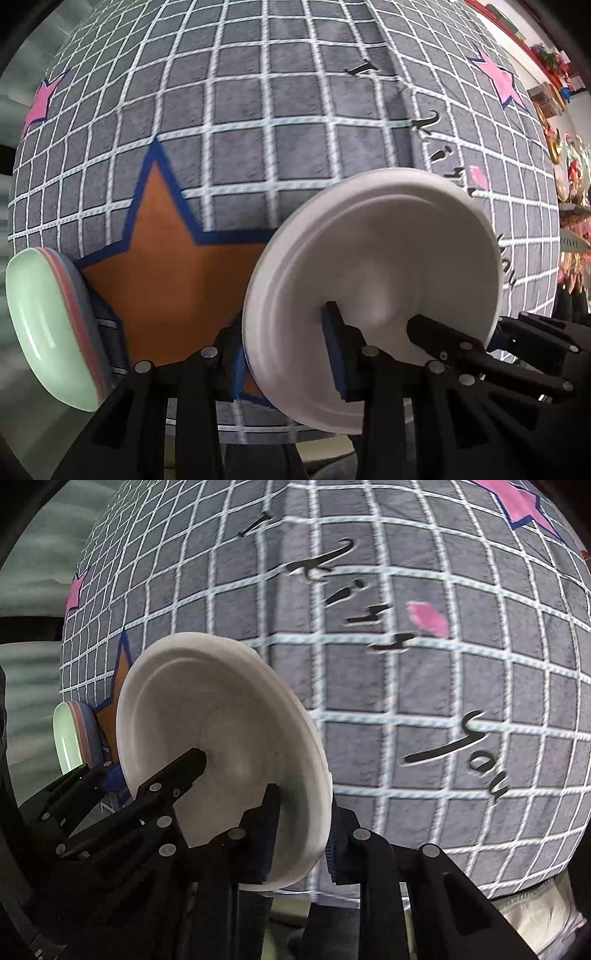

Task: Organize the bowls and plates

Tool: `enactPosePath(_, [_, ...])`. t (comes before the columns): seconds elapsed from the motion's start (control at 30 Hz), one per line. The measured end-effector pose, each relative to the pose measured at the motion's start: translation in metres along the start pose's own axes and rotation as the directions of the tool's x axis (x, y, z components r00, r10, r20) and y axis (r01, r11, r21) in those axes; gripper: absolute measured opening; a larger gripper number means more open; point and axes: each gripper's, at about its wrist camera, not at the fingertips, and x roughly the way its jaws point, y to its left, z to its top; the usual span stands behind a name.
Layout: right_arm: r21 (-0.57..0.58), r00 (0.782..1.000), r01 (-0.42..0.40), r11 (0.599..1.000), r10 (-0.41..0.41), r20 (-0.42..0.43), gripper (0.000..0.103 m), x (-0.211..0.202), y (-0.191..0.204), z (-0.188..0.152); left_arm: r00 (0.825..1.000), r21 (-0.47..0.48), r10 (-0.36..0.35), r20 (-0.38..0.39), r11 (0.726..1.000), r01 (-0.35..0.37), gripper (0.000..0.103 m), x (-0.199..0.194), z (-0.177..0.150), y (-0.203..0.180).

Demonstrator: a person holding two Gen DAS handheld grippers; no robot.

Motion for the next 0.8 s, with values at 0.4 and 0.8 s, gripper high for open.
enactPosePath(0.4, [0.009,1.0,0.022,1.0,-0.022,-0.012,0.025,0.032,0.104,-0.044,0.999,0.011,-0.031,-0.02,0.999,0.031,0.039,0.013,-0.056,0.093])
enactPosePath(0.8, [-0.048,0.998,0.049,0.998,-0.047,0.046,0.025,-0.01,0.199,-0.036,0.995,-0.043,-0.062,0.082,0.997,0.066,0.039,-0.042,-0.071,0.168])
